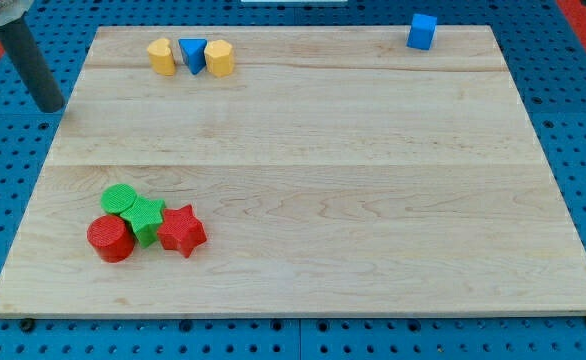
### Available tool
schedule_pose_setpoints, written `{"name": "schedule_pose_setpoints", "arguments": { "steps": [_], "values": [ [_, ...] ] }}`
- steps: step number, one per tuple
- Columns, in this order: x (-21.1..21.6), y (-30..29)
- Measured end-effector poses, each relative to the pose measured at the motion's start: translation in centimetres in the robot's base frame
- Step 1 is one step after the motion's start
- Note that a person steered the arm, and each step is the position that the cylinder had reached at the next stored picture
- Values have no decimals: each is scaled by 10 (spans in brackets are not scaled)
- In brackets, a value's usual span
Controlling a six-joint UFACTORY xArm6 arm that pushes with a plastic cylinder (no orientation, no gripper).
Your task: Move your arm towards the top left of the board
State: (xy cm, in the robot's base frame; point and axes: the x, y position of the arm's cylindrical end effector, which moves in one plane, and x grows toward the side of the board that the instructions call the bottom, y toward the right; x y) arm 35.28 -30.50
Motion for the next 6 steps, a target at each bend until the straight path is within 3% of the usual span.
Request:
{"name": "schedule_pose_setpoints", "arguments": {
  "steps": [5,6],
  "values": [
    [-7,0],
    [-31,1]
  ]
}}
